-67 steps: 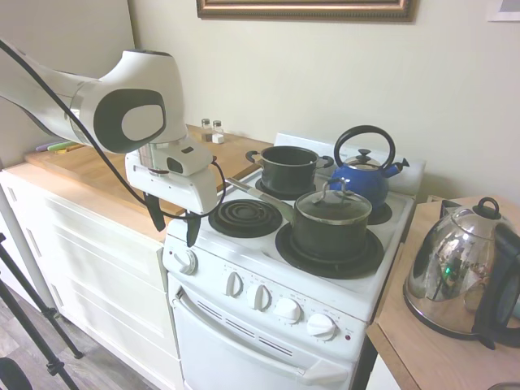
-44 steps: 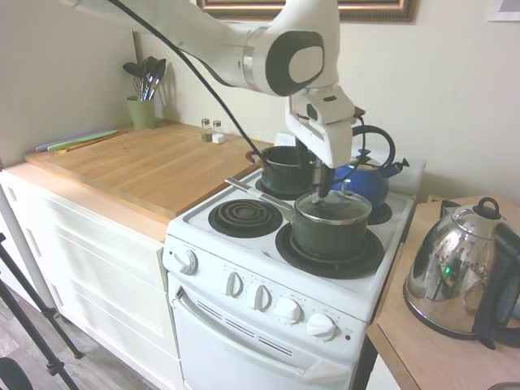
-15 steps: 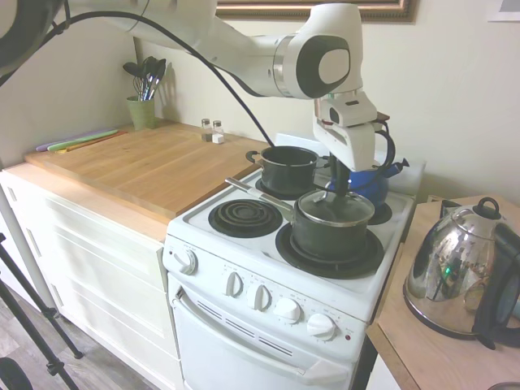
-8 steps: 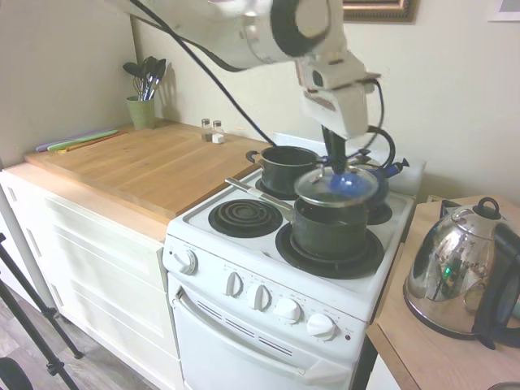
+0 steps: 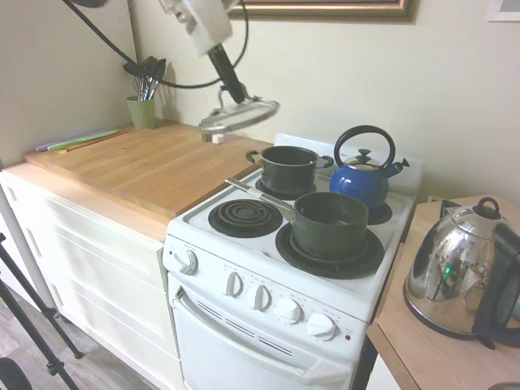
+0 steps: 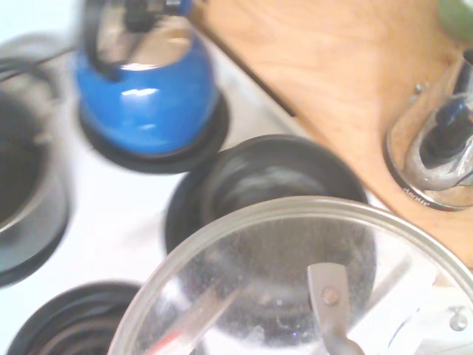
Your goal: Uncover the lid of the pot
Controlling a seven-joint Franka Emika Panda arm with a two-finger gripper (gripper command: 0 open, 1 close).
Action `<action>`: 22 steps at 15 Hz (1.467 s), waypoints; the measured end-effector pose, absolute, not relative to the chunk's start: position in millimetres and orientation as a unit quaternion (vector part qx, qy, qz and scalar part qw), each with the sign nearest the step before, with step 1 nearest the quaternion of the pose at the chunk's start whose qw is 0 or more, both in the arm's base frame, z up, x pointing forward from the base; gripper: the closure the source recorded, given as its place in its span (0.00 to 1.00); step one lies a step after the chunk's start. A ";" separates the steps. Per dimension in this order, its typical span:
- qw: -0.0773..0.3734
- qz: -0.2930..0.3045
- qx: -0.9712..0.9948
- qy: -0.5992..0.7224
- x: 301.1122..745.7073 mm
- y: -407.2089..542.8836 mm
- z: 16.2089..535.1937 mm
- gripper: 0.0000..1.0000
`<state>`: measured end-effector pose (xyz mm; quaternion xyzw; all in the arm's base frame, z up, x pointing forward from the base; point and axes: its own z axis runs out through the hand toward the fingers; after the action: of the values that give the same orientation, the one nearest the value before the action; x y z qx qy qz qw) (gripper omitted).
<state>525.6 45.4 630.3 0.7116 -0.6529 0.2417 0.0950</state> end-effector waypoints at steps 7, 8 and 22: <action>0.147 0.191 0.808 -0.537 588.6 238.4 559.1 1.00; 0.154 0.181 0.824 -0.515 590.0 262.8 549.4 1.00; 0.163 0.021 0.921 -0.353 681.6 316.1 406.9 1.00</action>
<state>681.6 316.1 406.9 0.9209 -0.3534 0.0206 0.1633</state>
